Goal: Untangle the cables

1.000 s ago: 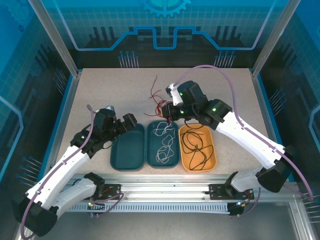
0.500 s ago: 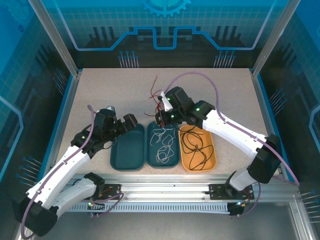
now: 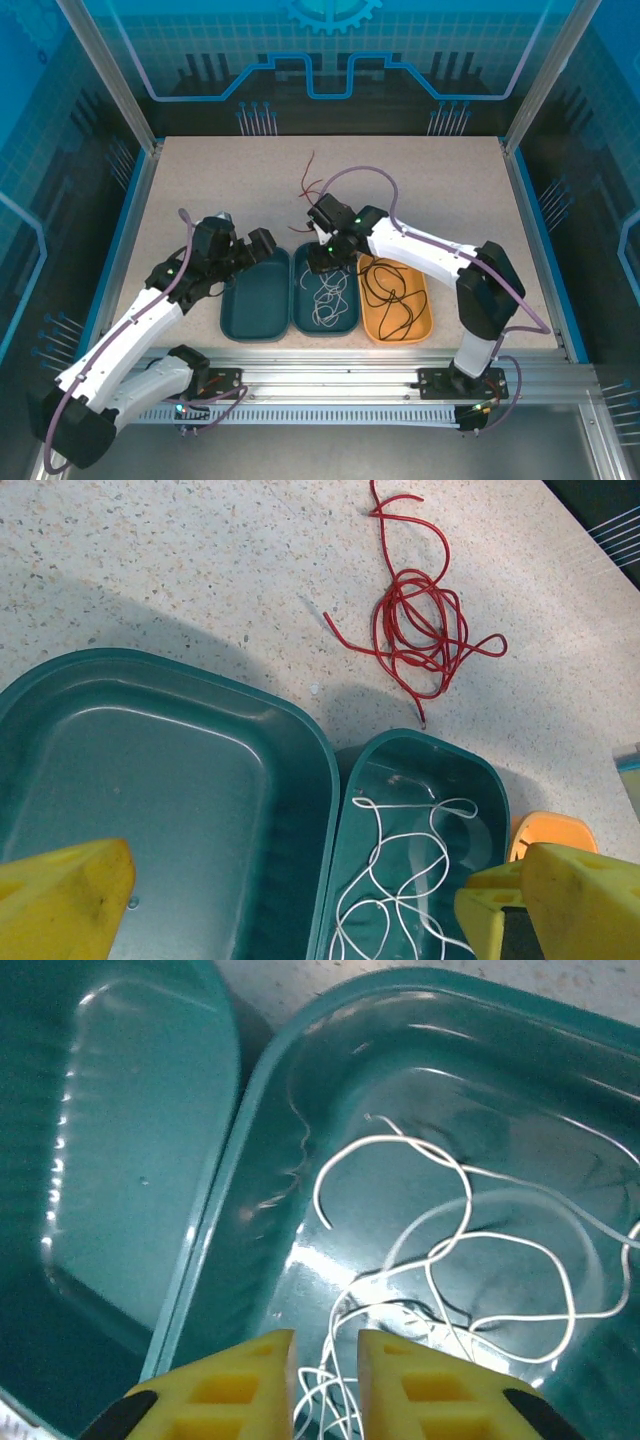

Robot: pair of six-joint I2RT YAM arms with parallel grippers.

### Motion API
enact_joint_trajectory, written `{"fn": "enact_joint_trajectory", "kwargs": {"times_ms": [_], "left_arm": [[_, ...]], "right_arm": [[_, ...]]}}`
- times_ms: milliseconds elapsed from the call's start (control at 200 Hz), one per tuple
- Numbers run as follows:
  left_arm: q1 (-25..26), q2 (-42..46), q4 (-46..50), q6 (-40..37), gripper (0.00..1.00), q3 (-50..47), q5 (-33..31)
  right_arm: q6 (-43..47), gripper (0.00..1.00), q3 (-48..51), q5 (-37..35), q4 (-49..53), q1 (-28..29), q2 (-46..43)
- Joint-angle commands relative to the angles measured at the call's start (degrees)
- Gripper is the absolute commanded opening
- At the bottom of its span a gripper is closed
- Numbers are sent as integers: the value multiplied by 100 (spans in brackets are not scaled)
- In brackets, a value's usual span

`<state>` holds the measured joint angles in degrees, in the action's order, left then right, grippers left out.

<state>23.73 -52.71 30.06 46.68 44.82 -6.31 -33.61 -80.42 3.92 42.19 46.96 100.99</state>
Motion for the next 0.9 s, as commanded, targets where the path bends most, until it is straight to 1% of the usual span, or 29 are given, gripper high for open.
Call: {"fn": "enact_joint_trajectory", "kwargs": {"times_ms": [0,70,170,305,475,515,645,755,831,896], "left_arm": [[-53,-31,-89,81,99,18,68],[-53,-51,-102,79,99,25,68],[-58,-81,-106,73,99,29,75],[-53,-91,-104,31,99,35,47],[-59,-65,-45,-26,99,42,-20],[-57,-49,-51,-37,99,36,-31],[-60,-30,-57,-76,99,35,4],[-56,-29,-45,-122,99,65,28],[-59,-29,-31,-124,99,70,42],[-54,-21,-27,-115,99,58,52]], "right_arm": [[54,37,-302,-237,421,76,17],[95,40,-358,-258,404,75,-10],[139,43,-470,-394,443,49,-62],[252,47,-643,-662,475,-135,-206],[468,50,-890,-1353,476,-471,-279],[555,51,-956,-1418,466,-593,-229],[785,50,-1151,-1236,396,-1134,106],[1039,48,-1516,-1019,418,-1563,622],[1006,48,-1898,-656,614,-1853,1071],[894,48,-2087,-343,572,-2007,1355]]}}
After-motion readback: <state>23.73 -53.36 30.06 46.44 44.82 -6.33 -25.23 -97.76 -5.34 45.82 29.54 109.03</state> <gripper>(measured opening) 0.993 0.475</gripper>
